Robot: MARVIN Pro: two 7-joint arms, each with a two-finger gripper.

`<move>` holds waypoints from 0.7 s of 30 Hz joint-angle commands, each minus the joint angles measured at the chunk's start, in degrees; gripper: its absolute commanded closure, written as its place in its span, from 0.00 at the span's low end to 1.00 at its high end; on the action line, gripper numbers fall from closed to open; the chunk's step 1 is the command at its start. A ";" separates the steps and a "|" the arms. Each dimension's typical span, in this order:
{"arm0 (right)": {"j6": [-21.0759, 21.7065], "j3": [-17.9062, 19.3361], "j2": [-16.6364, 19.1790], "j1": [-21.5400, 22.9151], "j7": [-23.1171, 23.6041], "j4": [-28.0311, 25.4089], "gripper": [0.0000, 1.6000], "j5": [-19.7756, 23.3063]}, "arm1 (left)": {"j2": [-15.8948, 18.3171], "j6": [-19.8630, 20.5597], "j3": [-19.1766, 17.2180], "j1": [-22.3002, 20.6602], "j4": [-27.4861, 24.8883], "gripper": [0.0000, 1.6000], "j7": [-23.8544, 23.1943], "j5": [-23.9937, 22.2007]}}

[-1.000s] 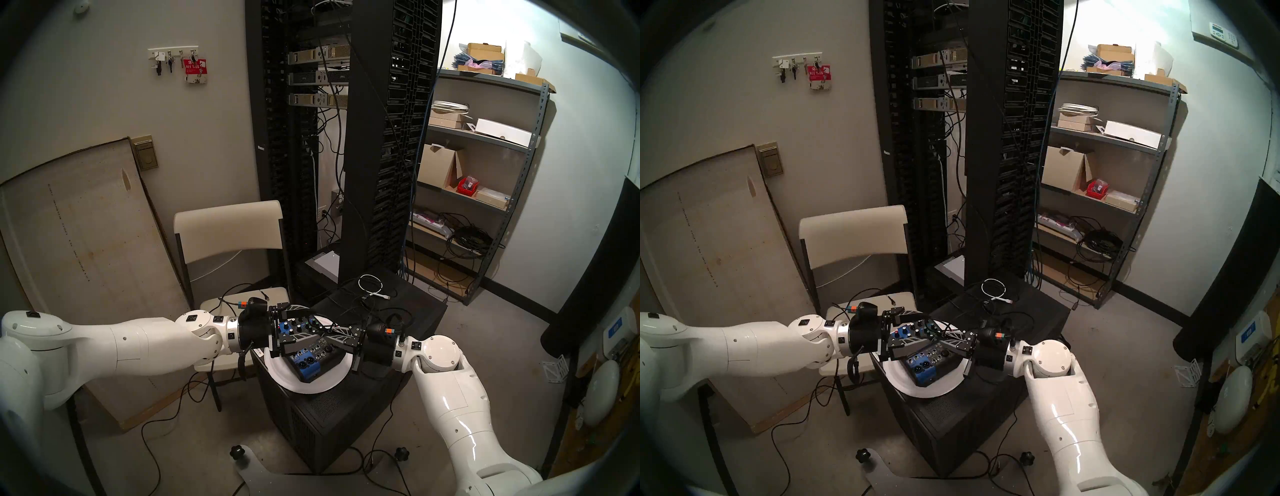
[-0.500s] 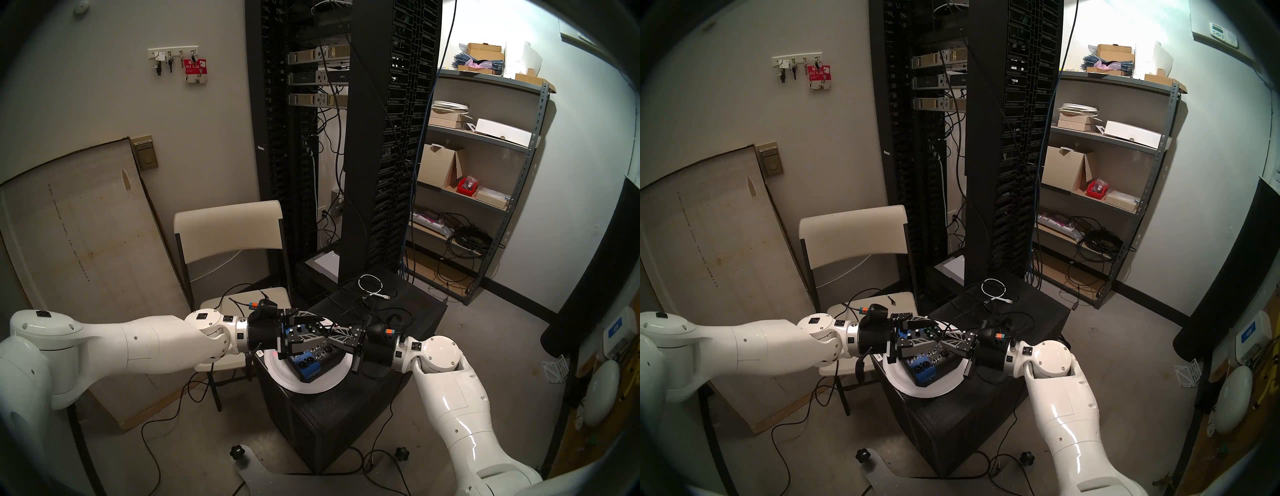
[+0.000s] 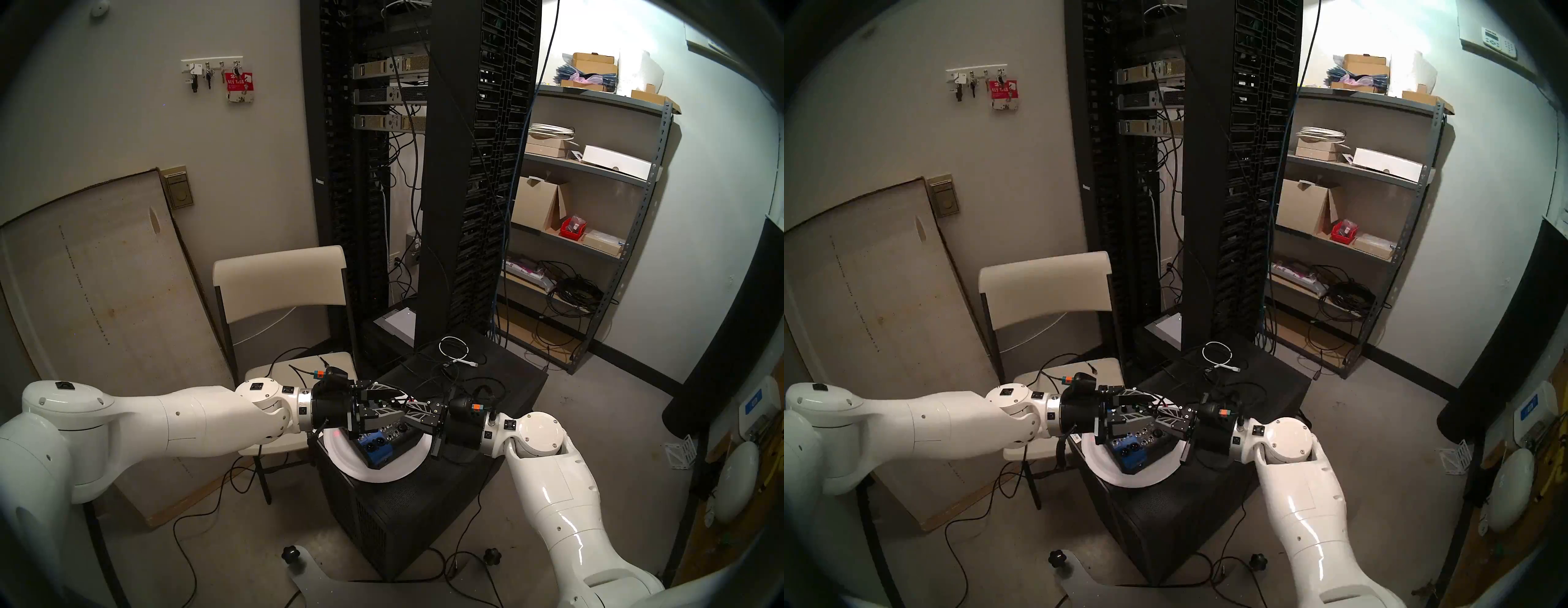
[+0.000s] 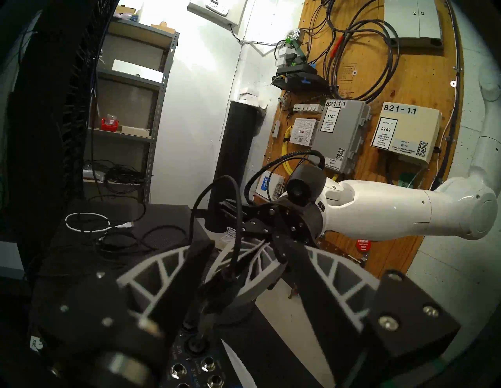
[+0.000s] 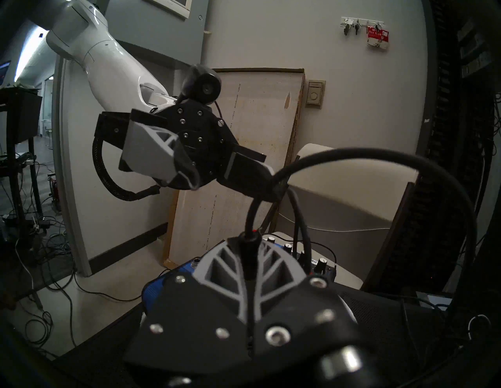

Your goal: Insert aux cable

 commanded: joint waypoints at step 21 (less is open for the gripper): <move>0.10 0.05 -0.56 0.18 0.25 -0.86 1.00 0.29 | -3.64 0.41 0.37 -0.14 2.96 0.51 0.72 0.66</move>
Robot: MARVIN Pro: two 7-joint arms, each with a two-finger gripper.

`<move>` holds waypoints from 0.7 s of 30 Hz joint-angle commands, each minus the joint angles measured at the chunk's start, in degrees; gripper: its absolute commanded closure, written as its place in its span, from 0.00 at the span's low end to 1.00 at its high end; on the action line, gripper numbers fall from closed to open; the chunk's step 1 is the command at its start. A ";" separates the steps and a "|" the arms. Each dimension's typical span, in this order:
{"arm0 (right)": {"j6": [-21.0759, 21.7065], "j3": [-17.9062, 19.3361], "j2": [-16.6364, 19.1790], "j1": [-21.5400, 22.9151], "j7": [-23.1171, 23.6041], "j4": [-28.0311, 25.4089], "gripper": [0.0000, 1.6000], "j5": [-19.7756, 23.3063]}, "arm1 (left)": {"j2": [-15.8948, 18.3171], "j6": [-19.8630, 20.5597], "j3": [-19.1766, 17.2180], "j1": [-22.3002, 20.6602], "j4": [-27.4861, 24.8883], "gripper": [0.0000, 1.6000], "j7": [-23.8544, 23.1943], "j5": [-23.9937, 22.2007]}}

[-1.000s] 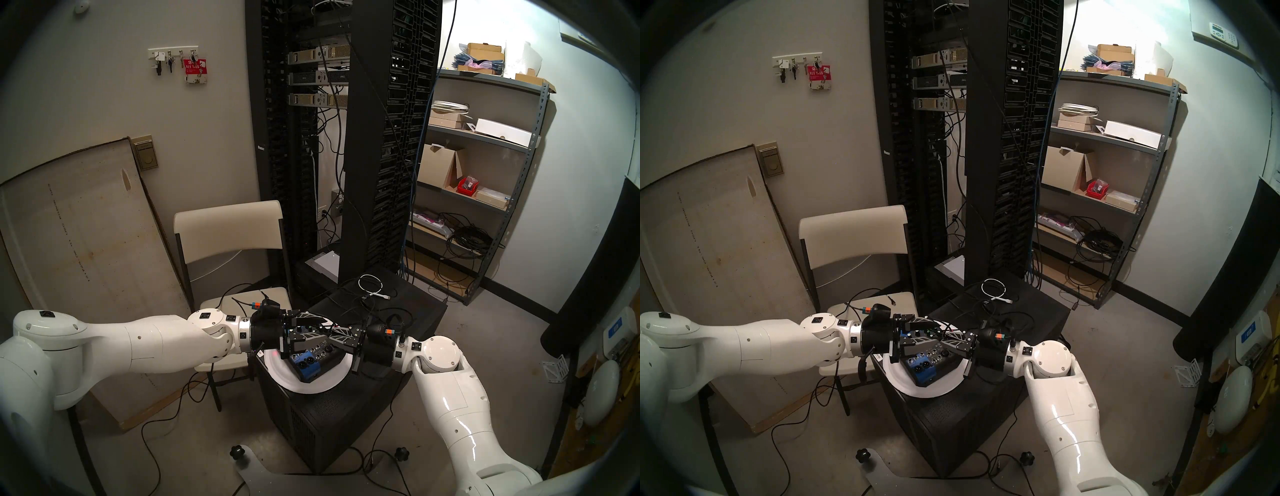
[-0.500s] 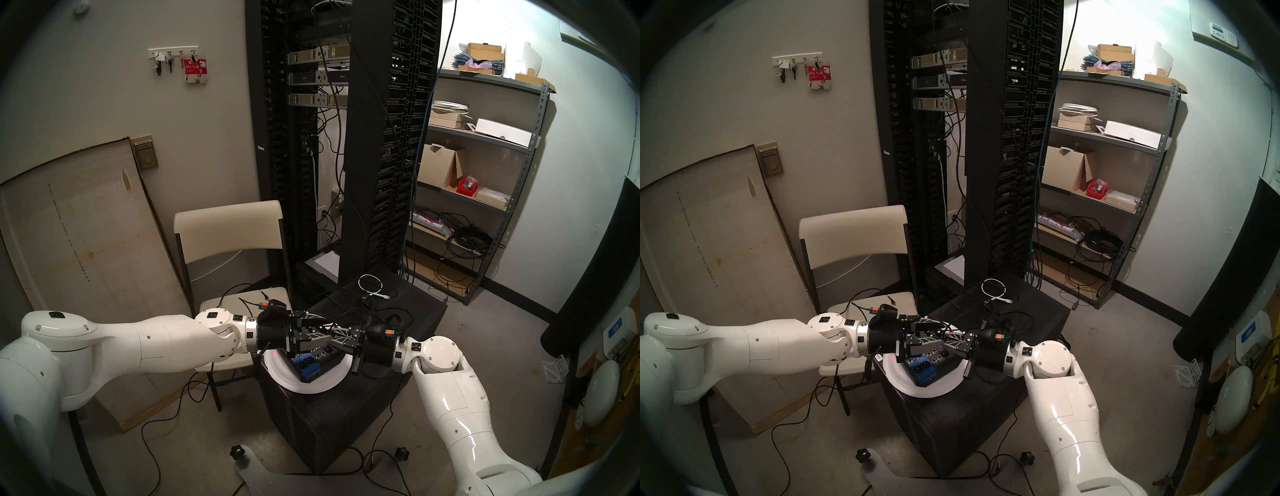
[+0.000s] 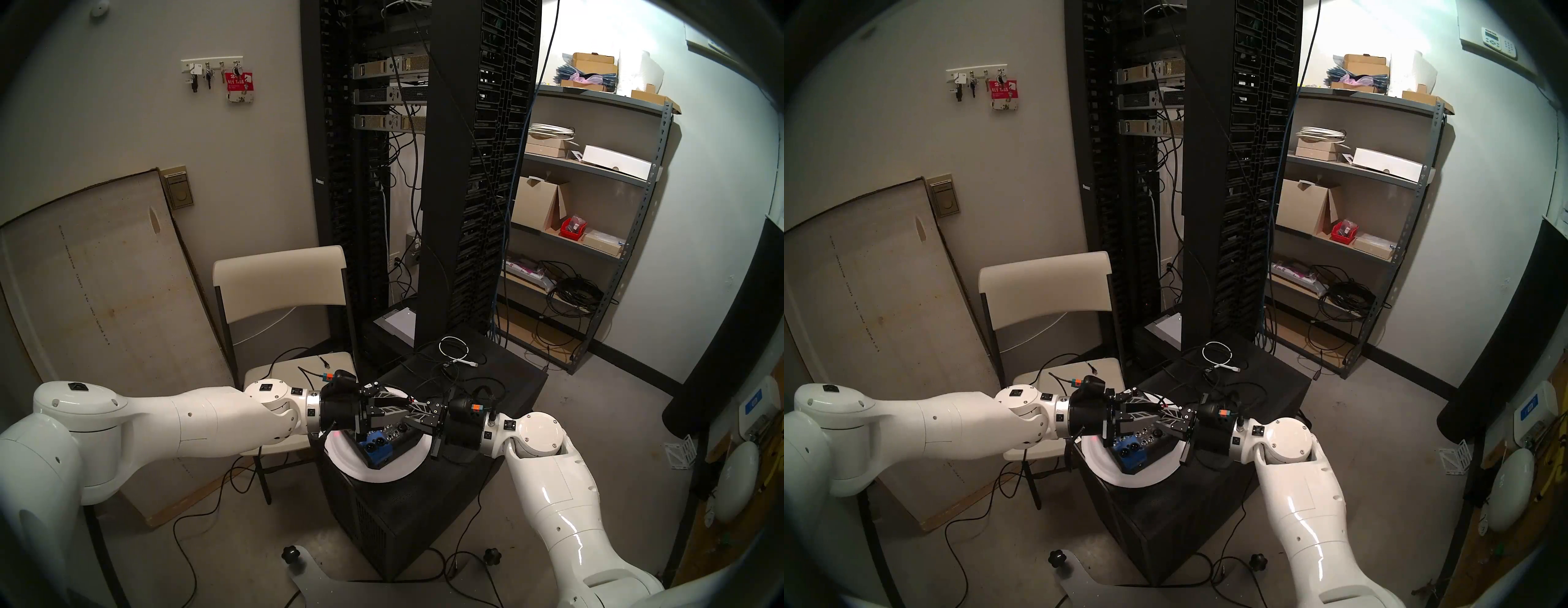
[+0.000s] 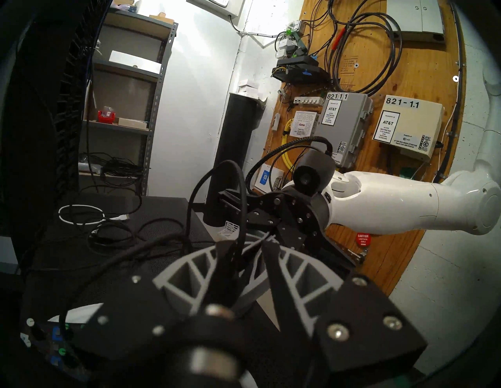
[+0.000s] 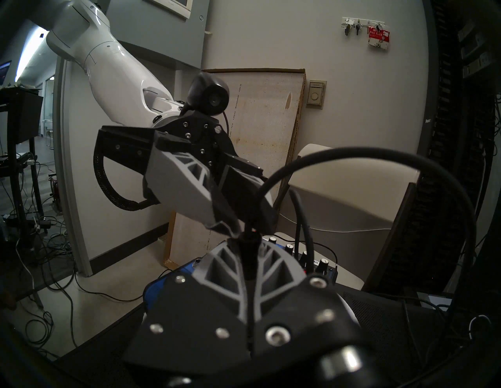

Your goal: Insert aux cable

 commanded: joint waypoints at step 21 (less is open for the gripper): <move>0.06 0.00 -0.62 0.20 0.23 -0.70 1.00 0.15 | -1.49 -0.54 -0.49 0.26 1.52 0.82 0.16 -1.04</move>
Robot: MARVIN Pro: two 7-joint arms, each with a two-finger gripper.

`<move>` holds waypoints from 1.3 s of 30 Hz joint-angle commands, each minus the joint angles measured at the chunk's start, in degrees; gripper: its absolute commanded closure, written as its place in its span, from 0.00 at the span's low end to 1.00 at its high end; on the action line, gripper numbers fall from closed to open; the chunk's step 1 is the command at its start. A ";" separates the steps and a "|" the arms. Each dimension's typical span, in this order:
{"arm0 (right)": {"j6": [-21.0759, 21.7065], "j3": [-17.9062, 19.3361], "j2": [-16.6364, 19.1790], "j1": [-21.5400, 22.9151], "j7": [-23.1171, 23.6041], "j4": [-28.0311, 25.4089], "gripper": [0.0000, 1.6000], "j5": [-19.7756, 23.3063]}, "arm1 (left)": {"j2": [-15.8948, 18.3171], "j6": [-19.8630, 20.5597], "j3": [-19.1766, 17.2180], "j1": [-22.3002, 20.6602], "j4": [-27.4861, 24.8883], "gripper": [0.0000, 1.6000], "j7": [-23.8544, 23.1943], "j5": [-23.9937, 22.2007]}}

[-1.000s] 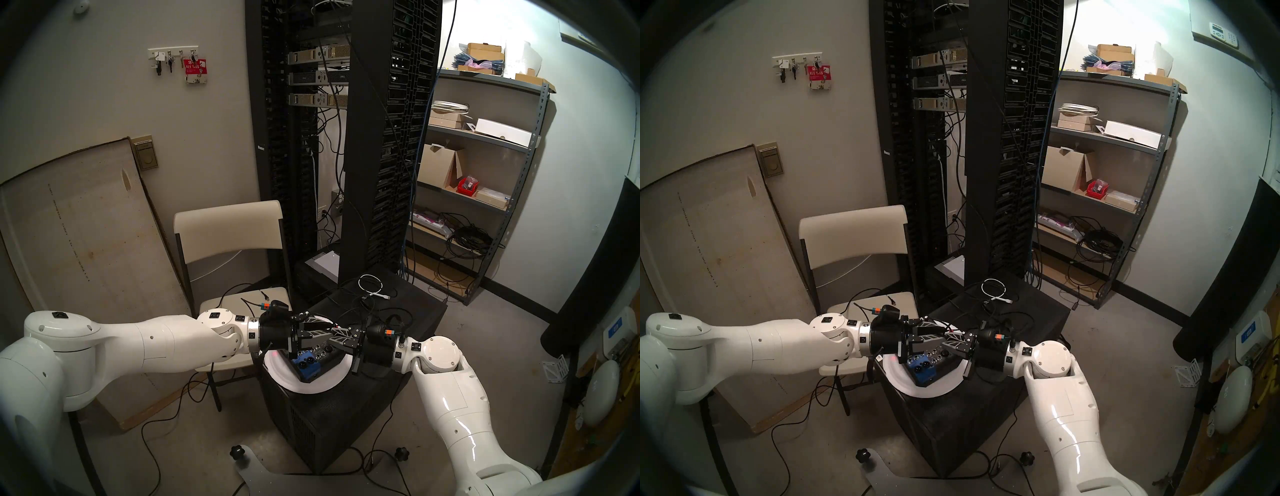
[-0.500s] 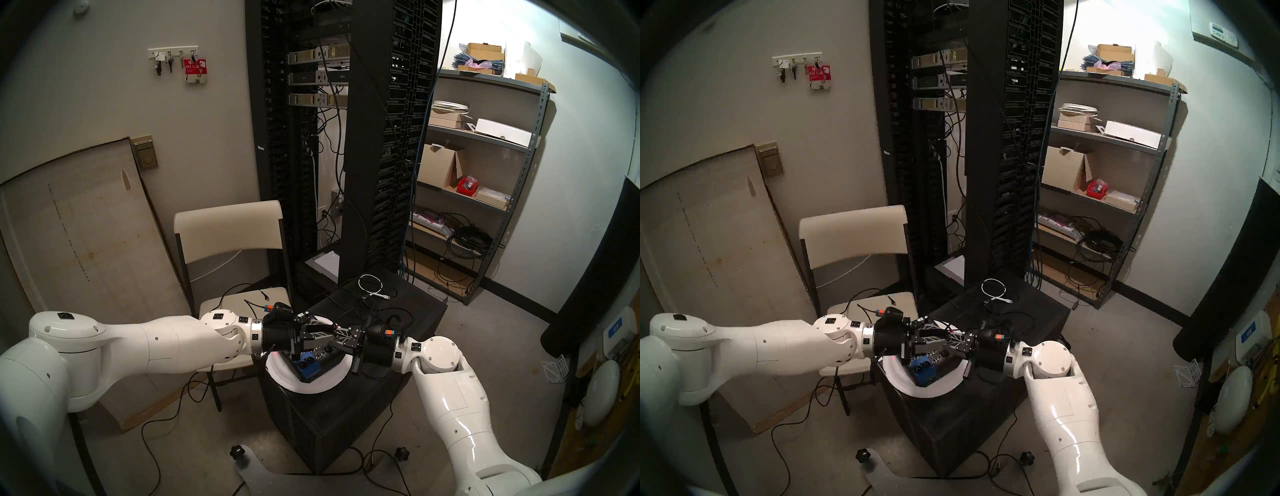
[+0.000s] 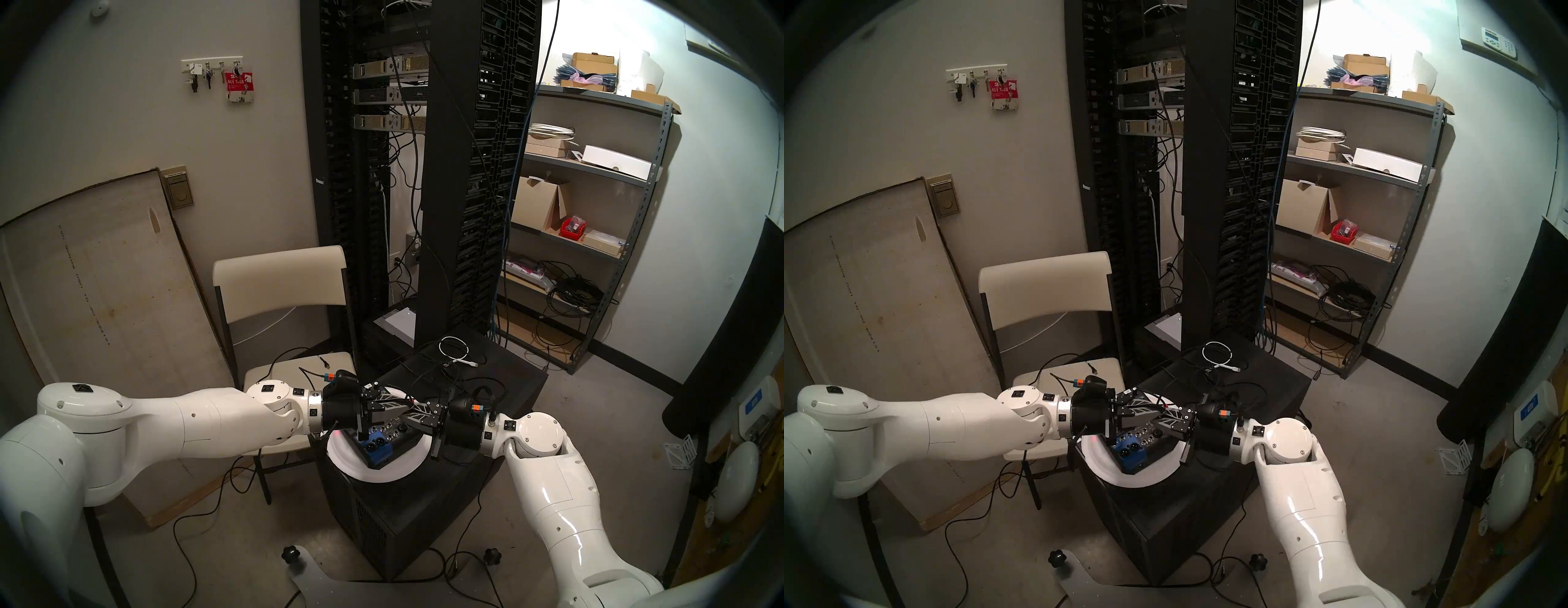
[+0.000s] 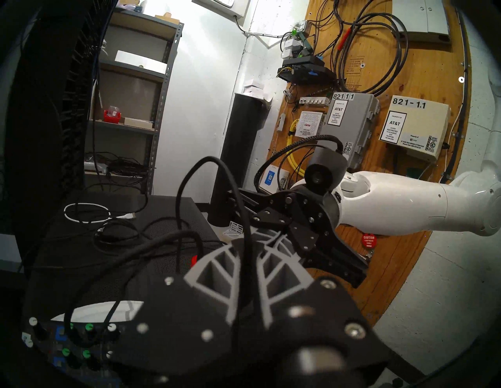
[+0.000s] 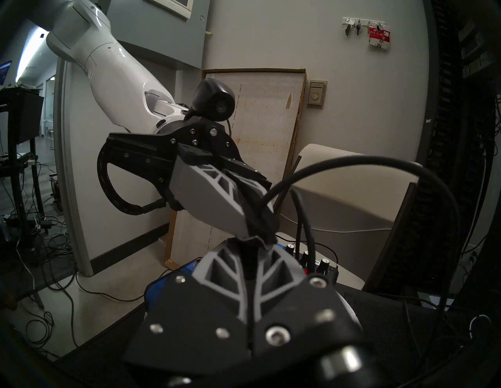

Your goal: Insert aux cable

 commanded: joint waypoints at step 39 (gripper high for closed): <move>-1.34 -0.80 -0.27 -1.03 -1.95 1.53 1.00 -1.41 | -1.39 -1.13 1.59 0.01 0.97 1.00 0.84 0.92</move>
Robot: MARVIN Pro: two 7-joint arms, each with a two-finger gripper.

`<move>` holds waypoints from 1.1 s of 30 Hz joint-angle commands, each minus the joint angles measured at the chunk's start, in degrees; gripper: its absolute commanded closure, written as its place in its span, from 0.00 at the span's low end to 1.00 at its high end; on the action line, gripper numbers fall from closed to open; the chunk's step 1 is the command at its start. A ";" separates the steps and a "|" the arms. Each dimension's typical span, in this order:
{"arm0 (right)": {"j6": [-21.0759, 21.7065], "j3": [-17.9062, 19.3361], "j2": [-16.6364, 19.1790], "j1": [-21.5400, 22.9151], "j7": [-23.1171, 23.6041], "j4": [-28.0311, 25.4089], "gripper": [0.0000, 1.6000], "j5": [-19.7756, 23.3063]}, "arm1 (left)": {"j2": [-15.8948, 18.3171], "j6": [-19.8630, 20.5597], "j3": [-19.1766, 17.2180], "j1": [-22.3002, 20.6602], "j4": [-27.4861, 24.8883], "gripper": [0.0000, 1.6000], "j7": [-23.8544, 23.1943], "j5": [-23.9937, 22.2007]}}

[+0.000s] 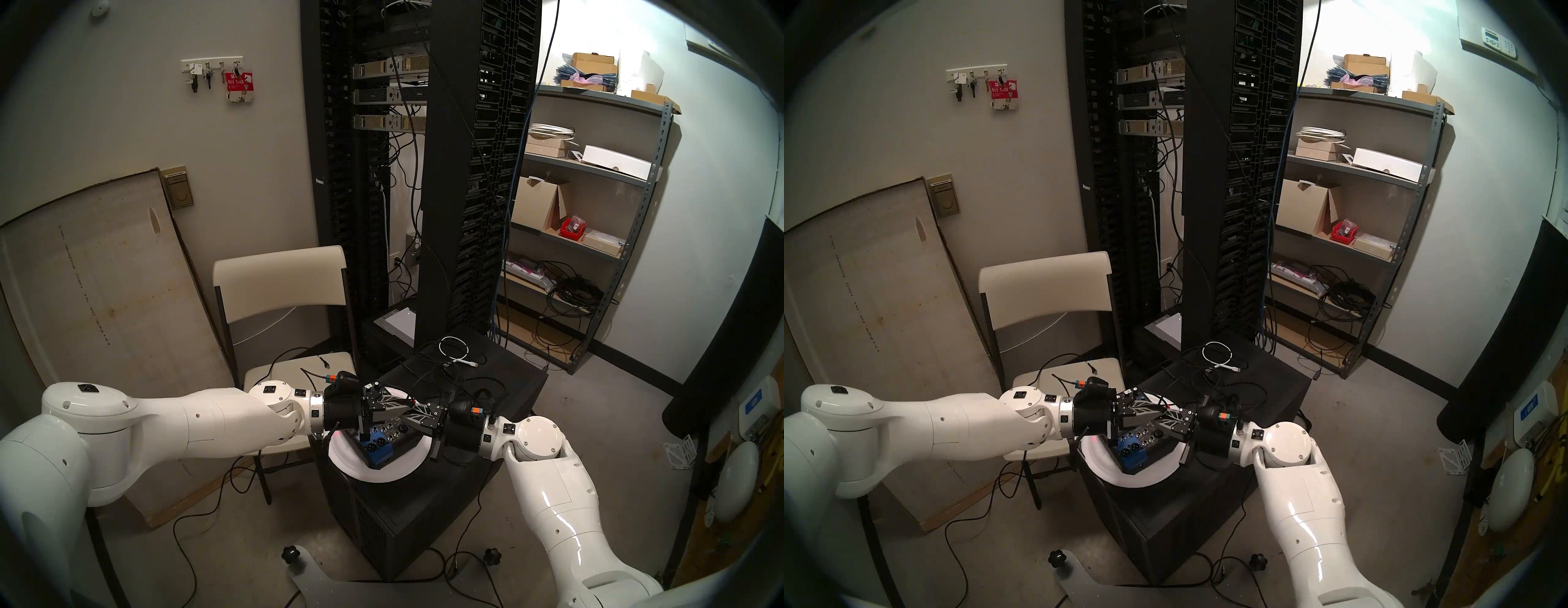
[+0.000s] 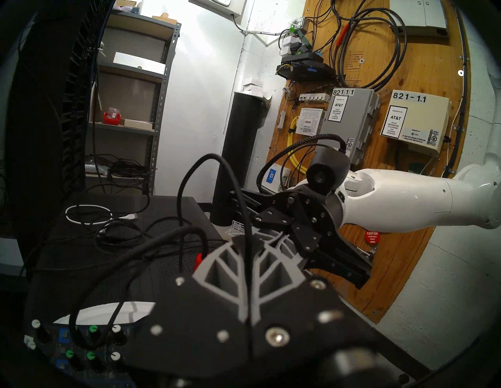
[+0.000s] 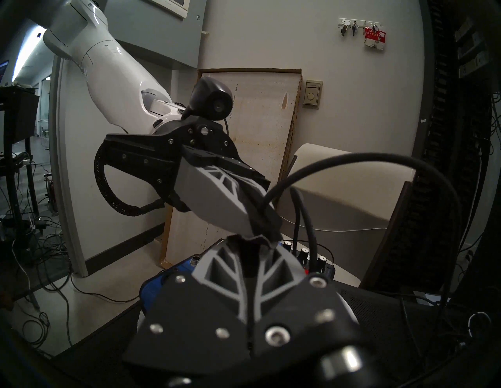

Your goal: Insert aux cable

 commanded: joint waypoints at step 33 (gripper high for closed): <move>-0.35 -1.79 0.52 -2.40 -2.56 0.72 1.00 -2.97 | 0.57 0.33 4.37 -0.41 -2.25 1.00 5.64 5.10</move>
